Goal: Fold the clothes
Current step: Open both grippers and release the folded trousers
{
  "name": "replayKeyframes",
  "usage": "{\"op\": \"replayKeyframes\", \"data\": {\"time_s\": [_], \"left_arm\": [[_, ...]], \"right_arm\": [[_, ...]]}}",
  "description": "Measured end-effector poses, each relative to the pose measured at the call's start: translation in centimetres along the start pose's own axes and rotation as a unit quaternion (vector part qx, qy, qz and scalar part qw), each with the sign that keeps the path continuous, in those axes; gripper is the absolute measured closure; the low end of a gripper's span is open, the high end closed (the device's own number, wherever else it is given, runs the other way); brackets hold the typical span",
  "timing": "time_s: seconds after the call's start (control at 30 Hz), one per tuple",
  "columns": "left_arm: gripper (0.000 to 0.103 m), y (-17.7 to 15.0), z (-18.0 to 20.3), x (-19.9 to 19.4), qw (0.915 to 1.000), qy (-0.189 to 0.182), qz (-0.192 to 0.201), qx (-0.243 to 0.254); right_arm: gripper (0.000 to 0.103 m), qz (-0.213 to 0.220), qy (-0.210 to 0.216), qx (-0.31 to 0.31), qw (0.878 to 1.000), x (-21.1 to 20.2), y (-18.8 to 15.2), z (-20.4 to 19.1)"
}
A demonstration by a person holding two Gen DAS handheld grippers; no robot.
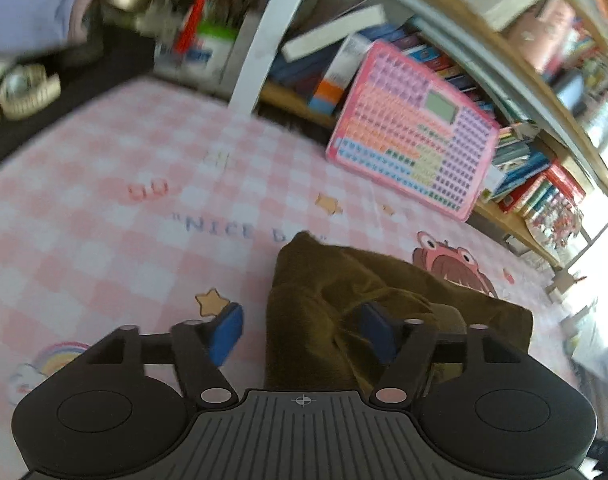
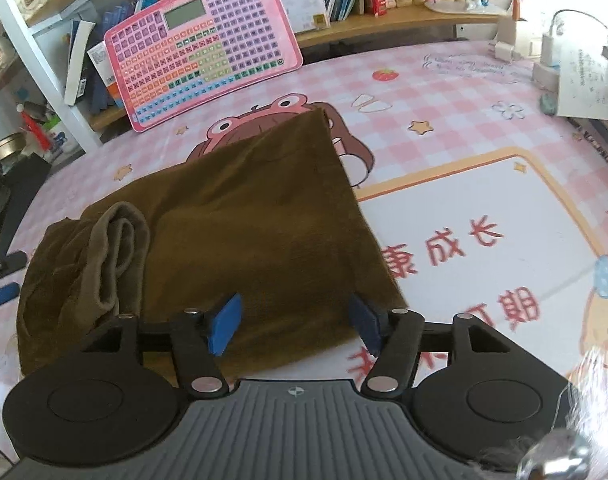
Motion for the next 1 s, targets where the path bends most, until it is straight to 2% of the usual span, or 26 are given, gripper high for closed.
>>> {"op": "replayKeyframes", "data": {"time_s": [0.1, 0.2, 0.3, 0.47, 0.67, 0.83, 0.9, 1.0], "left_arm": [[0.023, -0.7, 1.1, -1.3, 0.9998, 0.003, 0.007, 0.018], [0.022, -2.0, 2.3, -1.6, 0.9999, 0.000, -0.003, 0.013], [0.020, -3.0, 3.7, -1.3, 0.9998, 0.002, -0.014, 0.012], [0.017, -2.8, 5.5, -1.9, 0.9995, 0.019, -0.002, 0.024], [0.011, -2.5, 7.5, -2.5, 0.9976, 0.060, 0.025, 0.023], [0.011, -3.1, 10.4, -2.3, 0.9951, 0.096, 0.022, 0.002], [0.006, -3.4, 12.1, -2.1, 0.9939, 0.107, 0.023, 0.007], [0.005, -3.9, 14.1, -2.0, 0.9893, 0.144, 0.025, 0.005]], "right_arm": [[0.041, 0.001, -0.009, 0.007, 1.000, -0.9, -0.5, 0.8], [0.041, -0.004, -0.013, 0.022, 1.000, -1.3, -1.1, 1.7], [0.041, -0.014, -0.009, 0.032, 0.999, -1.2, -1.3, 2.2], [0.041, -0.020, 0.004, 0.020, 1.000, -0.8, -0.5, 2.3], [0.039, -0.028, 0.042, -0.008, 0.999, 0.0, 1.4, 2.9], [0.039, -0.049, 0.081, -0.031, 0.995, 1.1, 3.8, 4.5], [0.038, -0.052, 0.104, -0.043, 0.992, 1.1, 4.7, 4.9], [0.037, -0.063, 0.145, -0.074, 0.985, 0.8, 5.4, 5.5]]}}
Point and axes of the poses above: each gripper's, at about its wrist camera, not at the fingertips, and x roughly the way its jaws point, z to its right, y to its top, the point moved 9 cm from there along x, roughly the way its jaws point, and after that the axes turned 6 degrees about x, right-handed, at the moved point
